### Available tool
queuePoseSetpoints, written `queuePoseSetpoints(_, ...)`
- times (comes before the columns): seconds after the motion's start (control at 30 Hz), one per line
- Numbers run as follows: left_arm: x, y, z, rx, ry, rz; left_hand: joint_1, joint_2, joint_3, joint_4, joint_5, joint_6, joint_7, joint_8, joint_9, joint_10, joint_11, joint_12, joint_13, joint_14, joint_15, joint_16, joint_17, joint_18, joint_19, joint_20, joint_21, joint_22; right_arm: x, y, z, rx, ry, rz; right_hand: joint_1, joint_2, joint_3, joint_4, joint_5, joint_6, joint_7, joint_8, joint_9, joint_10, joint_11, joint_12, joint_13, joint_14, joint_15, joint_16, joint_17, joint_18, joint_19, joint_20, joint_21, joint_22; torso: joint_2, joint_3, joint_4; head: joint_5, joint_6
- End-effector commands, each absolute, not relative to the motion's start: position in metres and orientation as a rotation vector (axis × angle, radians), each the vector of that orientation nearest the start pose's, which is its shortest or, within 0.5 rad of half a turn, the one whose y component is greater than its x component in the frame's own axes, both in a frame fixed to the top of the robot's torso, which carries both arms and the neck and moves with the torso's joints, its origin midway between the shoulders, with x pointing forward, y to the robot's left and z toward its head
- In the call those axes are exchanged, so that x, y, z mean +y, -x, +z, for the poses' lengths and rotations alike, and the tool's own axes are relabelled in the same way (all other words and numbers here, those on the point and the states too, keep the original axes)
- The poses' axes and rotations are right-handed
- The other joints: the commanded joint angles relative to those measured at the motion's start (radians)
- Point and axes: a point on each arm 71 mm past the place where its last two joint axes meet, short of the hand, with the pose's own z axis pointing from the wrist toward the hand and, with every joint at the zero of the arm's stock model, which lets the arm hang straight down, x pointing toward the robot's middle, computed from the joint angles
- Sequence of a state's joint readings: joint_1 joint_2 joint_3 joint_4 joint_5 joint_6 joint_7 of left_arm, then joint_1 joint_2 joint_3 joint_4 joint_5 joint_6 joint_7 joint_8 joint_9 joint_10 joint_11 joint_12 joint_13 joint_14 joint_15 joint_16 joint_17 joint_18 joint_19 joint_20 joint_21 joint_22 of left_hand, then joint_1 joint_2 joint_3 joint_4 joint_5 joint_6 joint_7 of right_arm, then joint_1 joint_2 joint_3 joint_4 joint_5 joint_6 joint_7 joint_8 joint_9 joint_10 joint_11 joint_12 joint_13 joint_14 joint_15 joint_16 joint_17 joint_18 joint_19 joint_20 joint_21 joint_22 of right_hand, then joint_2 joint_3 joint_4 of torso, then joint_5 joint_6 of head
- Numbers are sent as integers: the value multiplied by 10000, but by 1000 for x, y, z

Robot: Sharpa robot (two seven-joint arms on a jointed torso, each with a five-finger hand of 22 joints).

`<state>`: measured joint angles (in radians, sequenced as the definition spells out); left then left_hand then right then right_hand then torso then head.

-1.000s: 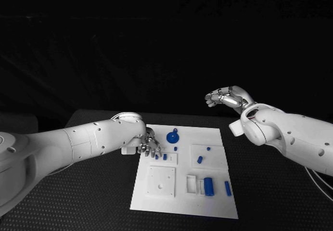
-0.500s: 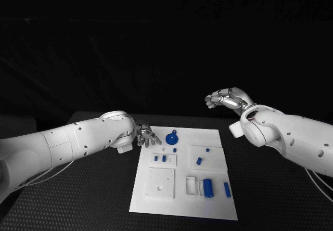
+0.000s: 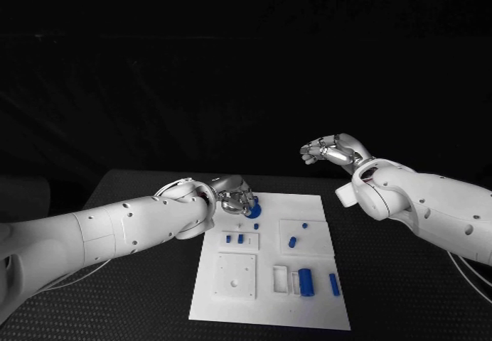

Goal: Assemble the parts on the task board

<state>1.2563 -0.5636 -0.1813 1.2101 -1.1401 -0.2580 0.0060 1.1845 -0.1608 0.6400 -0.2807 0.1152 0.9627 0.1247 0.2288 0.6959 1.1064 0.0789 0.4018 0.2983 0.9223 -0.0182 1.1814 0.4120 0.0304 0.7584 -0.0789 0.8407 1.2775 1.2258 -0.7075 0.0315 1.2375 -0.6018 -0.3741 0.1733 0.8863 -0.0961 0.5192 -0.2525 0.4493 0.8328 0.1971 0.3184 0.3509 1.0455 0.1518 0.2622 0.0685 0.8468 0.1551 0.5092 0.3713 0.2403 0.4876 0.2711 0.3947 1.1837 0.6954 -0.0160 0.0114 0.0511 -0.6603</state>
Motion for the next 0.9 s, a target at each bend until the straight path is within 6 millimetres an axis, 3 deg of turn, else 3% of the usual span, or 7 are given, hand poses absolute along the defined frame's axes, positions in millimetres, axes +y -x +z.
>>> queuePoseSetpoints(0.03,130,-523,-223,16652,-2812,-8061,117,-93,-73,1,-8,73,13,-2,-86,37,68,-490,-227,214,0,-71,-19,89,181,-382,-54,-5,-222,-551,-160,14976,-6288,11049,81,-37,44,36,67,-33,28,41,-17,43,-10,-68,-4,-21,26,35,-9,79,-79,15,-35,16,6,2,-14,7,34)
queuePoseSetpoints(0.2,122,-521,-239,16796,-3787,-7667,140,-178,-142,72,-80,104,15,-23,-191,141,103,-1004,-423,460,10,12,72,175,405,-378,19,80,-221,-551,-160,14976,-6290,11047,81,-35,45,38,68,-33,28,42,-17,45,-11,-69,-3,-20,26,37,-10,79,-79,16,-36,17,10,1,-19,0,46)
queuePoseSetpoints(0.3,120,-521,-246,16902,-3958,-7532,69,-279,-230,184,-580,103,2,-54,-257,232,107,-1245,-496,551,3,86,140,225,507,-384,70,146,-221,-551,-160,14980,-6287,11054,81,-34,45,39,70,-33,27,42,-17,45,-11,-69,-3,-20,26,37,-10,79,-78,16,-36,18,10,7,-20,-10,52)
queuePoseSetpoints(0.53,107,-519,-255,17318,-4383,-7386,192,-230,-221,207,-517,138,7,-87,-334,296,115,-1533,-575,690,-4,202,230,302,646,-391,172,252,-220,-551,-160,14987,-6274,11081,80,-32,46,42,74,-32,27,43,-18,47,-11,-70,-2,-20,25,39,-12,80,-78,16,-37,21,11,3,-13,-50,64)
queuePoseSetpoints(0.9,101,-522,-265,18220,-4628,-6423,132,-276,-230,316,-510,-186,51,-372,-666,-261,350,-2525,-942,481,216,218,304,389,509,-191,151,417,-218,-550,-160,15003,-6258,11126,76,-31,44,47,77,-31,27,45,-18,49,-12,-72,-2,-20,25,41,-14,80,-77,17,-39,25,10,8,-13,-58,61)
